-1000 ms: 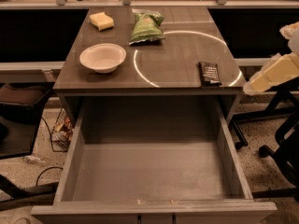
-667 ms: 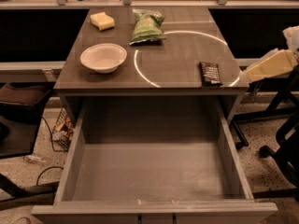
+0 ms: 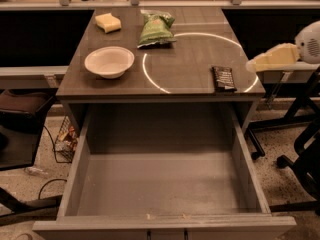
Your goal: Move rxbar chocolate near green jalapeno chip bag
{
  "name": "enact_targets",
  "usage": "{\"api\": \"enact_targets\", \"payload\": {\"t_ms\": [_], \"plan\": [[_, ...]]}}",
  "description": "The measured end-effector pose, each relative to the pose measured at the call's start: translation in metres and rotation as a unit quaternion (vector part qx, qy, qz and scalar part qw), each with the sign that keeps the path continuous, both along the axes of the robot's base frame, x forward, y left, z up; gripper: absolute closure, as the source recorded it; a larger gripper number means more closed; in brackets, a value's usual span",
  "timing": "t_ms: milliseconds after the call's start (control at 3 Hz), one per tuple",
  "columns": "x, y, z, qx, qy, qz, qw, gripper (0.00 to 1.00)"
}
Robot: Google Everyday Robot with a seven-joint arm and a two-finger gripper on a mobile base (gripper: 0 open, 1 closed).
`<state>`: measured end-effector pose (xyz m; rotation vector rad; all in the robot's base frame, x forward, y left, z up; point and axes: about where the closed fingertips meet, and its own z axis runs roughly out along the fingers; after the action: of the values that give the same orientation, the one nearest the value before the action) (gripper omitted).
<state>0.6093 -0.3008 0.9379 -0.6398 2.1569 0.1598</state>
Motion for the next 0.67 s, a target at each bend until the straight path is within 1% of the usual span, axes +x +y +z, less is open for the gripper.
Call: {"api": "enact_targets", "payload": {"t_ms": [333, 667], "plan": [[0.0184, 0.0065, -0.0129, 0.011, 0.041, -0.043, 0.9982, 0.0], [0.0214, 0.0103, -0.0146, 0.032, 0.053, -0.064, 0.996, 0.0]]}}
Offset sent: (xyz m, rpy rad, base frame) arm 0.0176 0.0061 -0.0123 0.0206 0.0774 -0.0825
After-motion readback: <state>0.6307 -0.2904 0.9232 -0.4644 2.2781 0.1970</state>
